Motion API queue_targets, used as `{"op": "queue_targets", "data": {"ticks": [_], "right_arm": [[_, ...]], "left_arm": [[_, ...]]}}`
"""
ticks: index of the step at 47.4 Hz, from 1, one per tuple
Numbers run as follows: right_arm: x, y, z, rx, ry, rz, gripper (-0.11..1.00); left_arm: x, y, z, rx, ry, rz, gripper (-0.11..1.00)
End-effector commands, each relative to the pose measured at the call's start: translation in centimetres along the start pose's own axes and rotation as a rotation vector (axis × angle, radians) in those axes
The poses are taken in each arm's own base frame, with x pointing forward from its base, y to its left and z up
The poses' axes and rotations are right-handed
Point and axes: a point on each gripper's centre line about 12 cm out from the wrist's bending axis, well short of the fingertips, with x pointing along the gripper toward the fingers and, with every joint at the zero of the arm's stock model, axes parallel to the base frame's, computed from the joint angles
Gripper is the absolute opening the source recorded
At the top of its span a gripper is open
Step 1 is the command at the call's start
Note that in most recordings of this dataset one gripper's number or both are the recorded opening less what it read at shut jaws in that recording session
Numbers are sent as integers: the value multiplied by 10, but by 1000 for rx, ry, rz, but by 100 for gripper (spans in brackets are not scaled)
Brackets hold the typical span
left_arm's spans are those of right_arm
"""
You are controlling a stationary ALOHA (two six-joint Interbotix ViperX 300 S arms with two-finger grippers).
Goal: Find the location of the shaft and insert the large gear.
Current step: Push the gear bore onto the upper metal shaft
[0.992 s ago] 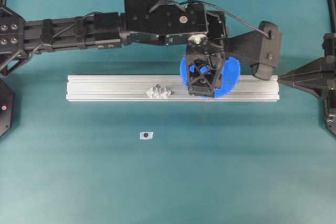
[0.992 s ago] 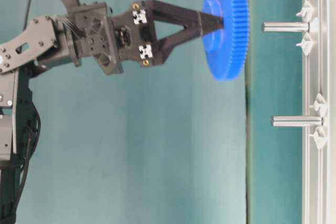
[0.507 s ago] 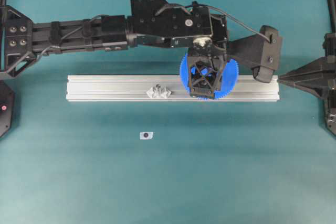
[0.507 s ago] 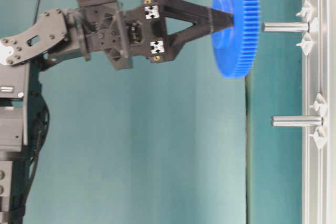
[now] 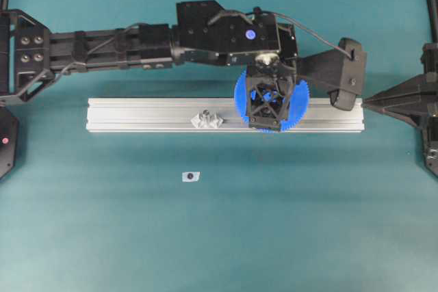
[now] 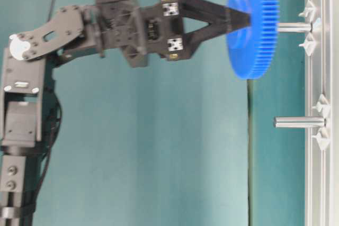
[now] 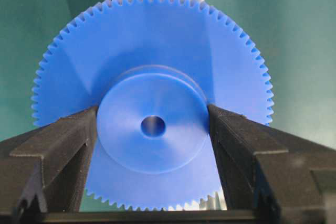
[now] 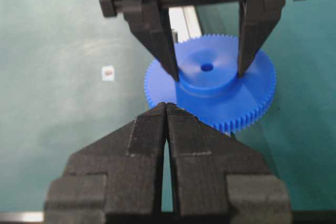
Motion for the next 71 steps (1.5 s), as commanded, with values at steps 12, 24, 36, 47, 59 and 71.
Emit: {"op": "queue_targets", "data": {"ticks": [12,24,36,47,59,71], "right_arm": [[0,0,7,7,-16,-1,1],[0,0,6,7,-14,-1,1],[0,0,6,8,-14,-1,1],[0,0,6,7,-14,-1,1],[0,0,6,8,-14,-1,1],[0,0,6,7,-16,-1,1]], "left_arm": [[-15,5,3,-5,-56,23,70],[-5,2,-3,-9,-31,14,70],[0,2,-6,-11,-31,15,70],[-2,19,-15,-39,-21,23,70],[-2,30,-18,-56,-22,30,70],[-3,30,-19,-59,-22,30,70]]}}
